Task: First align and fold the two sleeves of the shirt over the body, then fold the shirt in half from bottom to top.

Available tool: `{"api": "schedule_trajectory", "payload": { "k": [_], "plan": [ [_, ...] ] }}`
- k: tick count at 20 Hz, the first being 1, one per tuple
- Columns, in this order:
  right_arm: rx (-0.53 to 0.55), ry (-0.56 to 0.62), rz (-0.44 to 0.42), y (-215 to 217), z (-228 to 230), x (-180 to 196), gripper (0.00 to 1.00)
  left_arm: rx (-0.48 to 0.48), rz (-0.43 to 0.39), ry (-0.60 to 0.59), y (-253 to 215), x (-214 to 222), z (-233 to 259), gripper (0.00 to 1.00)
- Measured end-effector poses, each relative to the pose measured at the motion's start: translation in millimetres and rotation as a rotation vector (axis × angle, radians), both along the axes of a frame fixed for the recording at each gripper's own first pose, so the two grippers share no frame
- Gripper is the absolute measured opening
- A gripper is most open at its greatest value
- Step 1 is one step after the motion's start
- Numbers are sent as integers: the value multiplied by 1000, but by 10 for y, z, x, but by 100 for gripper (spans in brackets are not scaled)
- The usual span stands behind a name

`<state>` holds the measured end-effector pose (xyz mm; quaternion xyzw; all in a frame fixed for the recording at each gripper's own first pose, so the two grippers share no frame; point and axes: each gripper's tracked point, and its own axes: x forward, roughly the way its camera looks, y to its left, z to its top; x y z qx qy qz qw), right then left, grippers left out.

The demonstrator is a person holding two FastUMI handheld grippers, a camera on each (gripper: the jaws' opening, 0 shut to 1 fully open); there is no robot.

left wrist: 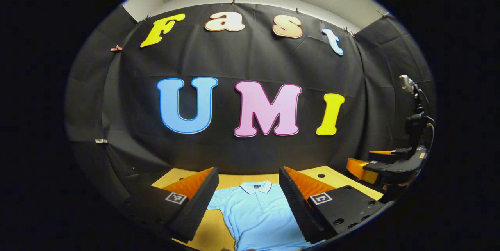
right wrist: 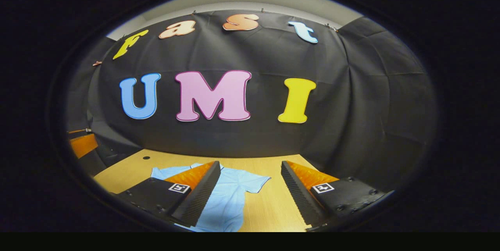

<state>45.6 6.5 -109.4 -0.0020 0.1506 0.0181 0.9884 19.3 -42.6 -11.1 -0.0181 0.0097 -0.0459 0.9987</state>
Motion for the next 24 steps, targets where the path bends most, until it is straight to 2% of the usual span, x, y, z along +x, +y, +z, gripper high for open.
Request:
{"api": "schedule_trajectory", "payload": {
  "k": [5,9,13,16,19,24],
  "plan": [
    [-27,88,7,-177,-415,463,97,4,35,30,50,76,-73,98],
    [-8,167,6,-226,-762,901,97,-28,52,64,55,164,-177,99],
    [-47,241,52,-227,-1152,1252,97,-27,109,92,129,237,-282,98],
    [-48,307,69,-244,-1457,1373,98,-21,155,125,202,264,-456,98],
    [-27,385,62,-280,-1837,1526,97,-12,234,158,362,268,-603,98],
    [-59,519,43,-460,-2483,1669,97,-115,320,241,509,275,-900,98]
  ]
}}
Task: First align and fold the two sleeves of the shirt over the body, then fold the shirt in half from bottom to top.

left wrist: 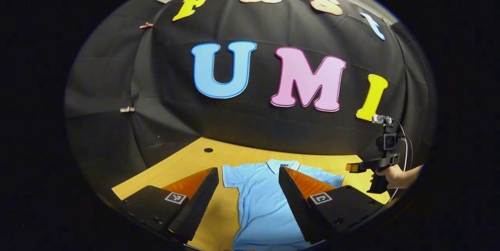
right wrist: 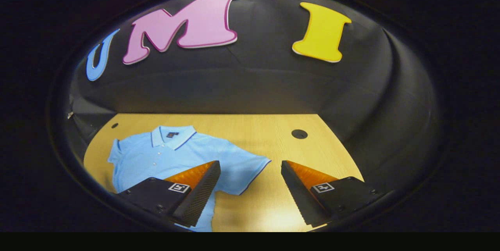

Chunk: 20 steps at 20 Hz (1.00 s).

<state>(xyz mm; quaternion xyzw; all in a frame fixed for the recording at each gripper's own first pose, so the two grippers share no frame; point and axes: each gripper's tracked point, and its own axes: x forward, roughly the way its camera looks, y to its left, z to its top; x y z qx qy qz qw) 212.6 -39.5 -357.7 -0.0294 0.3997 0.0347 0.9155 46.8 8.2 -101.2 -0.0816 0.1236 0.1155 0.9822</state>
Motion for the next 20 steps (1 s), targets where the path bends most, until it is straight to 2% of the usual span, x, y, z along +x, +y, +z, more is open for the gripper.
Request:
{"api": "schedule_trajectory", "payload": {
  "k": [2,4,11,14,17,18,19,20],
  "plan": [
    [-22,48,-1,-38,-253,40,97,-76,23,34,0,35,-149,98],
    [-4,94,-10,-28,-482,85,98,-97,62,64,57,51,-254,97],
    [25,205,-77,-146,-1105,141,97,-32,44,74,27,143,-288,96],
    [54,235,-106,-154,-1220,150,97,-31,28,98,-43,257,-355,96],
    [50,210,-105,-152,-1242,240,96,-11,7,100,-105,330,-336,96],
    [54,215,-94,-118,-1266,241,94,-4,1,98,-126,328,-336,96],
    [45,203,-80,-118,-1252,264,84,1,-3,99,-142,331,-328,96],
    [59,210,-69,-61,-1237,251,68,6,-7,99,-158,332,-339,96]
  ]
}}
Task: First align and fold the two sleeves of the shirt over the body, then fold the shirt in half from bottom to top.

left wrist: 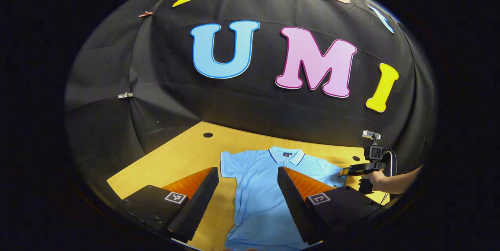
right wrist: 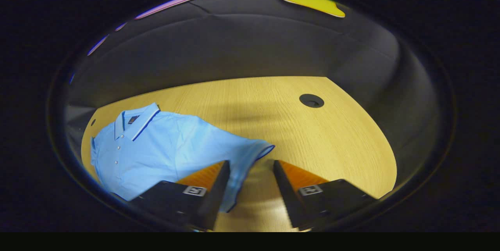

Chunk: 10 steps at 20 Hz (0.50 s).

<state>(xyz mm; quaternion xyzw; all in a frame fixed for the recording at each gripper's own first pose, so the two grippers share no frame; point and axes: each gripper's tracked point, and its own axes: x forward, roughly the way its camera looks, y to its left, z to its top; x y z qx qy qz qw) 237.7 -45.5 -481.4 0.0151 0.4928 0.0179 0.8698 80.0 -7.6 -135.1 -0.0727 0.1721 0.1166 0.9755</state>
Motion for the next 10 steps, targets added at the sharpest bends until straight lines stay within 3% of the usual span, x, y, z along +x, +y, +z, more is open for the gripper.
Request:
{"api": "schedule_trajectory", "payload": {
  "k": [2,5,7,10],
  "plan": [
    [14,0,-1,91,-9,24,36,11,-3,6,-4,4,-19,96],
    [35,2,-39,128,13,50,12,22,-3,10,-5,-32,-20,96],
    [58,9,-41,177,17,36,5,28,-6,13,-2,-70,-31,96],
    [41,-63,-17,209,235,166,5,40,-7,11,52,-139,-31,96]
  ]
}}
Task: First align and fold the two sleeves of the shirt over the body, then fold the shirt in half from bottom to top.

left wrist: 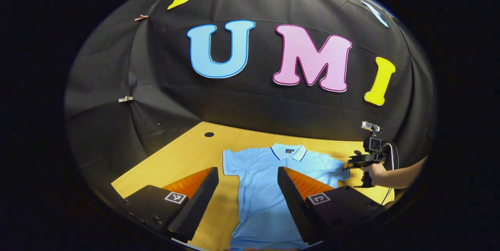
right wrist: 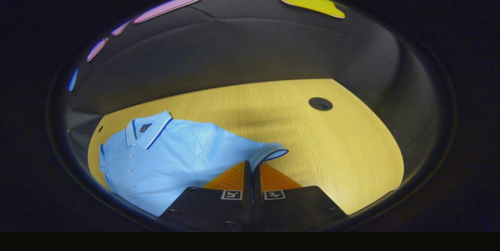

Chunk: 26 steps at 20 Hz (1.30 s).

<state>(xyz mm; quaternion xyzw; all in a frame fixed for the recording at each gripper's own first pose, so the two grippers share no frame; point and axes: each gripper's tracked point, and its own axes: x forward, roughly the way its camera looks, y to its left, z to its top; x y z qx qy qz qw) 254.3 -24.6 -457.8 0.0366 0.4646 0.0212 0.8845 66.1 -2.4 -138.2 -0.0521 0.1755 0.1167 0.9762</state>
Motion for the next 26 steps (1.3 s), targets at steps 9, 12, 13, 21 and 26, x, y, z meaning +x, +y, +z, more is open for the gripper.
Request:
{"api": "schedule_trajectory", "payload": {
  "k": [9,12,13,21,26],
  "plan": [
    [-95,-147,266,953,643,153,5,-21,35,-9,366,-309,-57,96],
    [-116,-160,348,1387,665,91,5,-29,57,-9,552,-427,-104,97],
    [-118,-158,368,1531,646,61,5,-34,68,-8,620,-468,-121,96],
    [-105,-91,420,2112,386,-318,5,-72,136,14,1062,-723,-329,96],
    [-81,-65,382,1942,412,-468,7,-76,120,17,1132,-636,-389,97]
  ]
}}
